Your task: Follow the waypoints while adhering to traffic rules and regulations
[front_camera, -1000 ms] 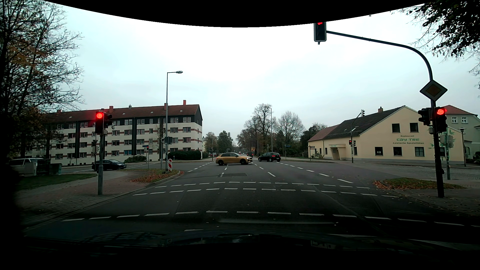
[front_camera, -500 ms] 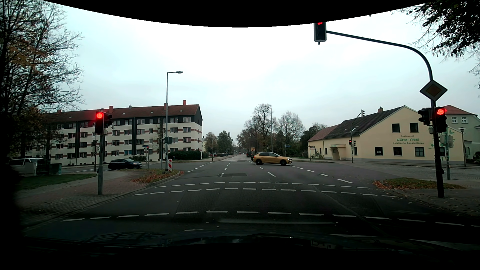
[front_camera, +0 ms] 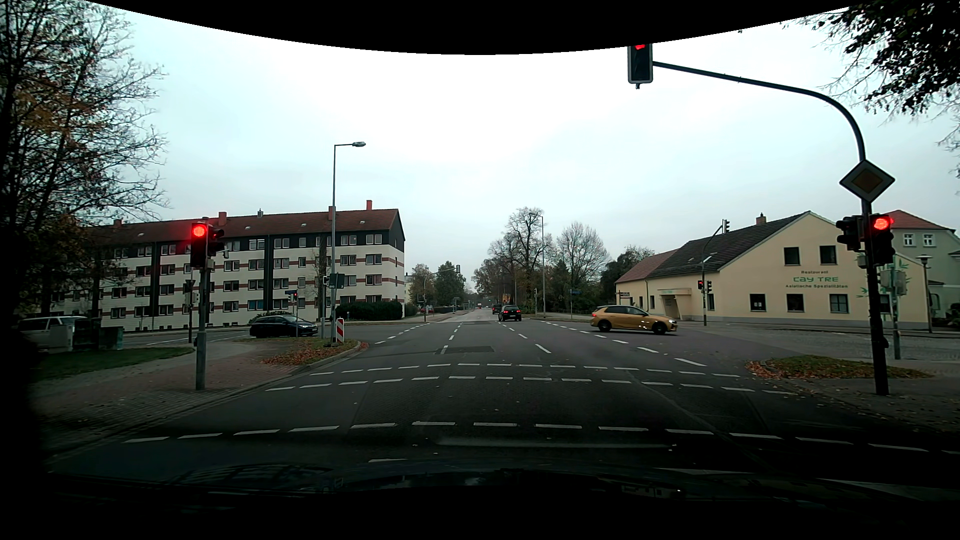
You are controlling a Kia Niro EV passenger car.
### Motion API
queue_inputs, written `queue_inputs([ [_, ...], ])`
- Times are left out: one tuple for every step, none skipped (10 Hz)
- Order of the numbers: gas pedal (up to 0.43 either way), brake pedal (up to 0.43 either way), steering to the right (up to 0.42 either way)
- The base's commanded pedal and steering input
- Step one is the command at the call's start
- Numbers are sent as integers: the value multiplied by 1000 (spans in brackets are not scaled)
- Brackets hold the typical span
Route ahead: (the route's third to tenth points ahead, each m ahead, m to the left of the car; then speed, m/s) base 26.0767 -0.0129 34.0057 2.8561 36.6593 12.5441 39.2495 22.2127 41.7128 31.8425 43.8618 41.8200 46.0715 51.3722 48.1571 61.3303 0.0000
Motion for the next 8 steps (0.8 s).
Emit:
queue_inputs([
  [0, 561, -4],
  [0, 561, -4],
  [0, 561, -4],
  [0, 561, -4],
  [0, 561, -4],
  [0, 561, -4],
  [0, 561, -4],
  [0, 561, -4],
])
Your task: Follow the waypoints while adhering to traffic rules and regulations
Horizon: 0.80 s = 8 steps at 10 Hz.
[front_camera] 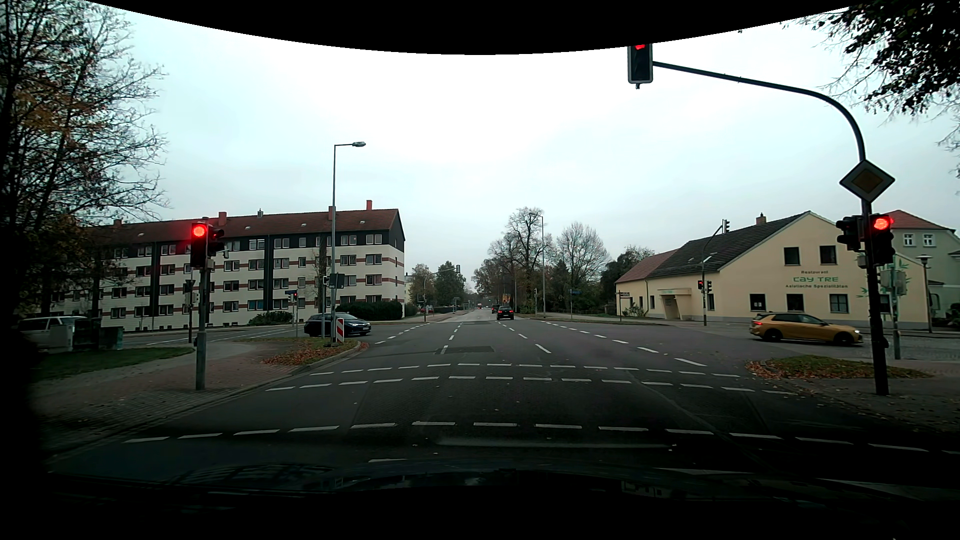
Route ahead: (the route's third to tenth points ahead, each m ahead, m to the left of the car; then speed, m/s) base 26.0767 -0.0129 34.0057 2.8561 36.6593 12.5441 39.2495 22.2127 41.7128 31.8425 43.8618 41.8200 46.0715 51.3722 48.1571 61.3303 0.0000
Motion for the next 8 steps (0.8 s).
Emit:
queue_inputs([
  [0, 561, -4],
  [0, 561, -4],
  [0, 561, -4],
  [0, 555, -4],
  [0, 555, -4],
  [0, 555, -4],
  [0, 561, -4],
  [0, 561, -4],
])
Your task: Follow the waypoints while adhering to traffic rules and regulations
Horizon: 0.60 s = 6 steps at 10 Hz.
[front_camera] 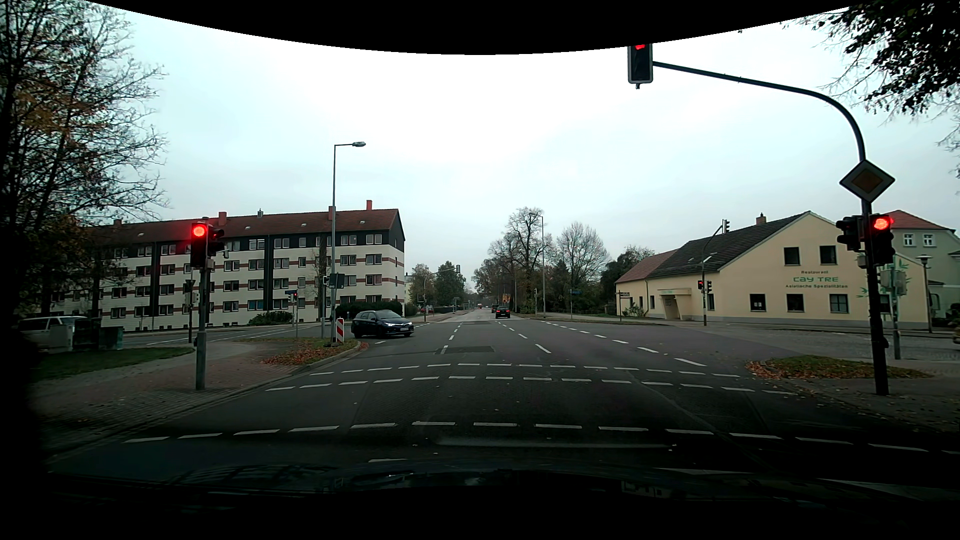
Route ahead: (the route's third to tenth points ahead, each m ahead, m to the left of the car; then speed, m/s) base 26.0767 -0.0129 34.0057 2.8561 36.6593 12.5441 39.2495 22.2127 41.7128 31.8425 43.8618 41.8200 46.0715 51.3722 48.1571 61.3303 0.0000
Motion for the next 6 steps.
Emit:
queue_inputs([
  [0, 561, -4],
  [0, 555, -4],
  [0, 561, -4],
  [0, 555, -4],
  [0, 561, -4],
  [0, 561, -4],
])
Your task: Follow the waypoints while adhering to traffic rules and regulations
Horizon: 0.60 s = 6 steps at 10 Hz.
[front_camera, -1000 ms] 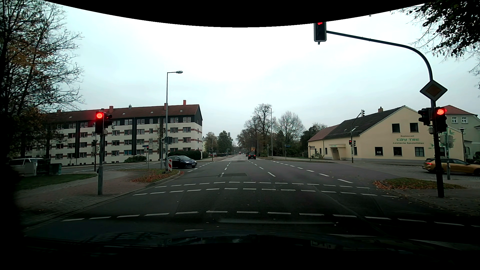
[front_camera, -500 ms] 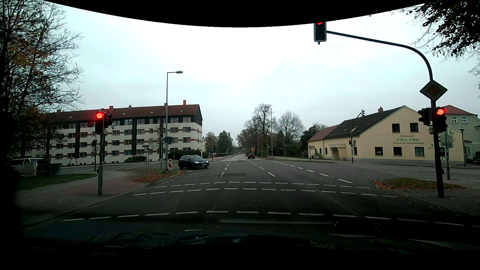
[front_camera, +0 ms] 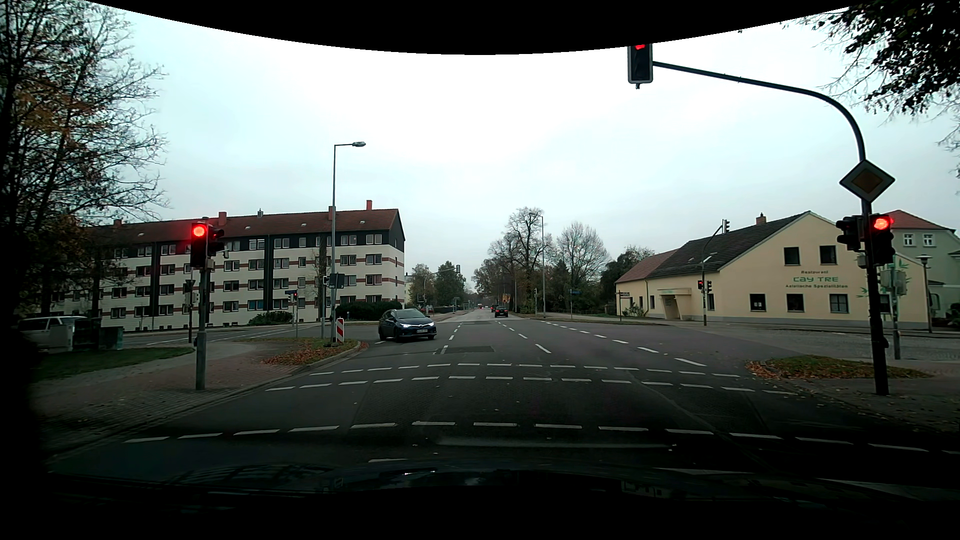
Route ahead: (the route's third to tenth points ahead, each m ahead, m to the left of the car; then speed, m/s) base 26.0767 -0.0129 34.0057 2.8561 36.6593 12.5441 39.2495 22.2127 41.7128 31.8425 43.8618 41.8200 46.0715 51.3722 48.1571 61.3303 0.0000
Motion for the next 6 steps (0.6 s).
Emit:
queue_inputs([
  [0, 561, -4],
  [0, 561, -4],
  [0, 561, -4],
  [0, 561, -4],
  [0, 567, -4],
  [0, 573, -4],
])
